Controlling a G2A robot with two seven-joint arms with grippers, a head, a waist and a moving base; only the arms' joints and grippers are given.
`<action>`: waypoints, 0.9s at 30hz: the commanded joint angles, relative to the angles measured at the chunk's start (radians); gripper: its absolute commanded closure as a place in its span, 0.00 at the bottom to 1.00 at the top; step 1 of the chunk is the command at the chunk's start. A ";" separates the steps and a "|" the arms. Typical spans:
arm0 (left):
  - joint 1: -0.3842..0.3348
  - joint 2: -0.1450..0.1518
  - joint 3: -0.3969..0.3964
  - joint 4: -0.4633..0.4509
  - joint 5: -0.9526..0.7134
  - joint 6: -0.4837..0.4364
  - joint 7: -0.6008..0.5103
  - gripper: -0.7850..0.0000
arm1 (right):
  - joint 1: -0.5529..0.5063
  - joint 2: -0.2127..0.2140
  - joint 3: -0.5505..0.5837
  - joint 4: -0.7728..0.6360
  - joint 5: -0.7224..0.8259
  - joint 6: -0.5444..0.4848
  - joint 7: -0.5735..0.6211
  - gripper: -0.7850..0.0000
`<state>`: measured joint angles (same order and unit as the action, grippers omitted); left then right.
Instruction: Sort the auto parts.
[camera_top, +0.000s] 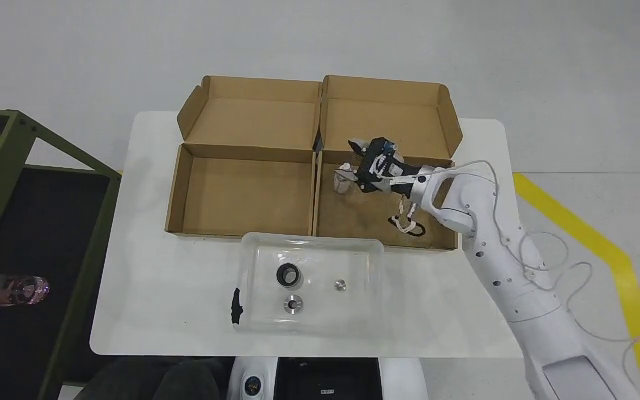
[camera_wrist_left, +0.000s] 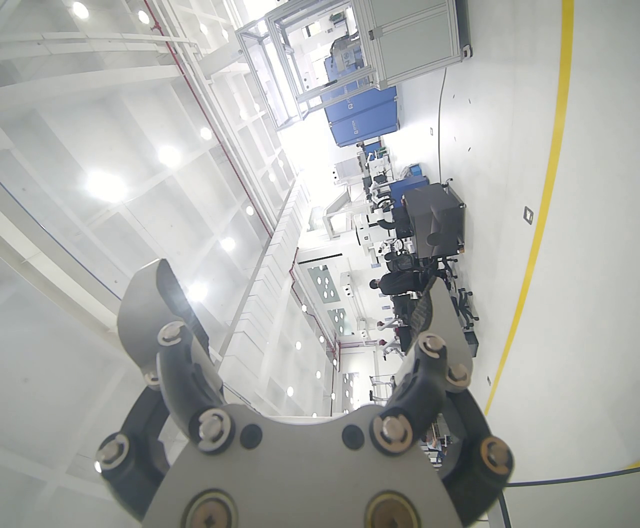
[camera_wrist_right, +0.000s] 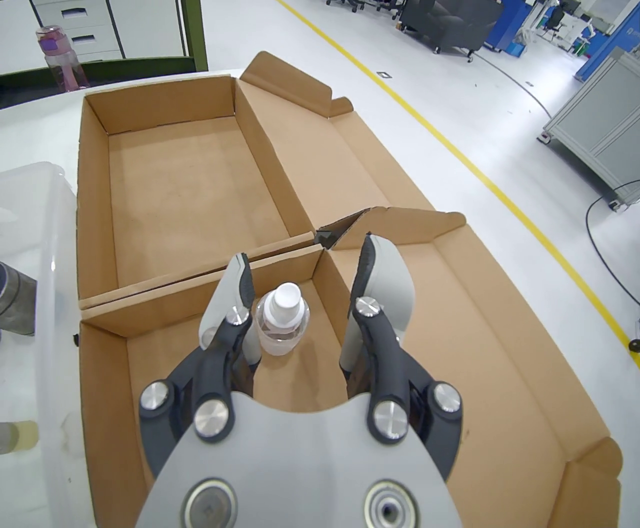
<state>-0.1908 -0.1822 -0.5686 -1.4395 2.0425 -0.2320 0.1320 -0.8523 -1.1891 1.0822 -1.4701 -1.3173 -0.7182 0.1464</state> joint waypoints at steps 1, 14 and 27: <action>0.000 0.000 0.000 0.000 0.000 0.000 0.000 0.00 | -0.017 0.007 0.019 -0.046 -0.002 -0.020 0.015 0.47; 0.000 0.000 0.000 0.000 0.000 0.000 0.000 0.00 | -0.185 0.048 0.083 -0.354 0.046 -0.191 0.190 0.40; 0.000 0.000 0.000 0.000 0.000 0.000 0.000 0.00 | -0.309 0.076 0.041 -0.512 0.090 -0.284 0.409 0.44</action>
<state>-0.1908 -0.1823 -0.5686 -1.4395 2.0425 -0.2320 0.1320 -1.1541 -1.1151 1.1287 -1.9728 -1.2283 -0.9994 0.5396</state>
